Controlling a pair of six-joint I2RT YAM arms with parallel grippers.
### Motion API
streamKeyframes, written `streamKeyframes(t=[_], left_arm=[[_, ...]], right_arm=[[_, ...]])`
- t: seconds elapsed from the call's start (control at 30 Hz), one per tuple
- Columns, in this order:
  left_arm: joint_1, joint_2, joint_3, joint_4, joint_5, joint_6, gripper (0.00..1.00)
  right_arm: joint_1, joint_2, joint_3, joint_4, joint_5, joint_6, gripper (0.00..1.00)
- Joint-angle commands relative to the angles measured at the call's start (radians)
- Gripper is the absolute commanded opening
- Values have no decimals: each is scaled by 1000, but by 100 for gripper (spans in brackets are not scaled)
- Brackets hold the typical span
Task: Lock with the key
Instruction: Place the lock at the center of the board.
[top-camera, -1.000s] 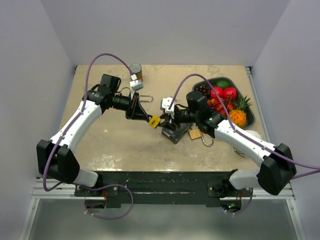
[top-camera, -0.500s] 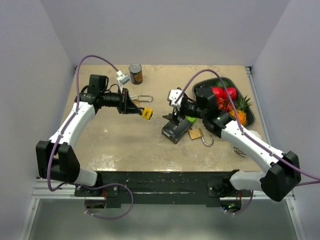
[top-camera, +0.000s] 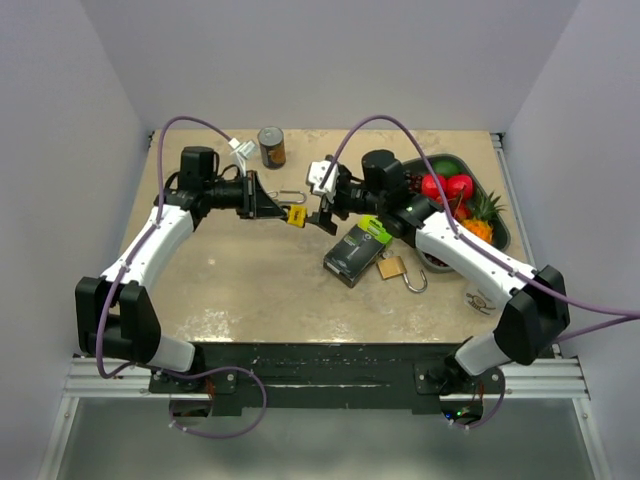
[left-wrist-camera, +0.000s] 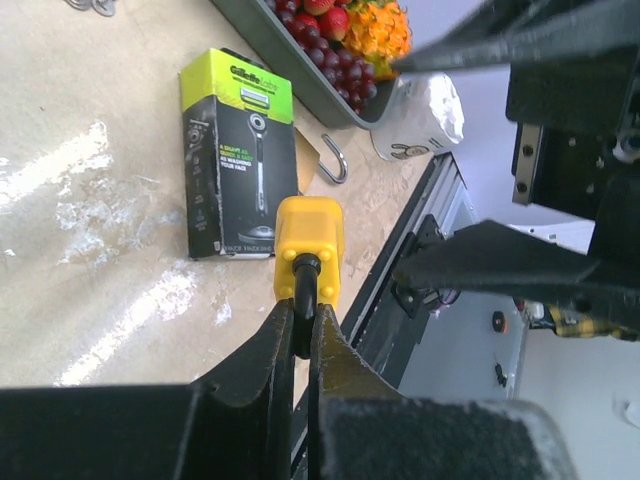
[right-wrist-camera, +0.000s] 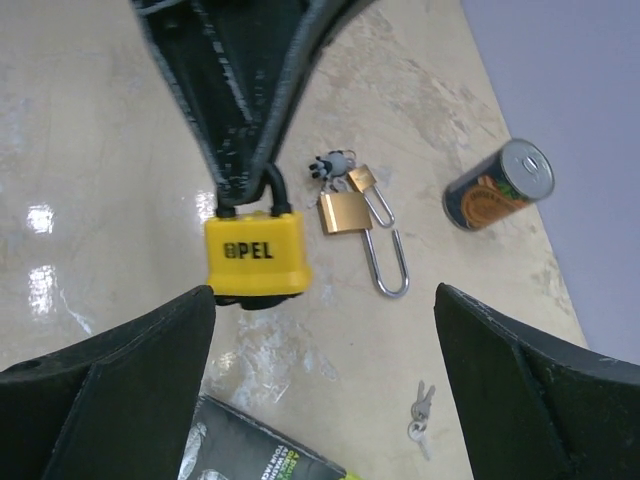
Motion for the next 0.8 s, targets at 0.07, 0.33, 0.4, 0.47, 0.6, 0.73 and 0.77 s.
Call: streamKeyframes(t=[0.07,0.33,0.4,0.47,0.6,0.73,0.77], left_arm=[[-4,-40,-3,84,-29,-63,0],[-6,-35,-3,120,-19,-80,0],[-6,-35,-6,129,-13,-81,0],[-6,-35,-11,140,-6,-87,0],[-6,-31,-9,167,3,-98,0],[-6,-27,-11,178,7,-100,0],[-6,-24,-12,178,7,-101,0]], right_arm=[[25,-26,-6,48,-181,-186,92],[73,38,-15,111,-95,-208,75],[78,40,-41,155,-29,-212,70],[90,38,-61,186,17,-211,70],[99,54,-69,203,58,-200,76],[107,66,-82,255,113,-177,77],[107,66,-82,260,118,-177,75]])
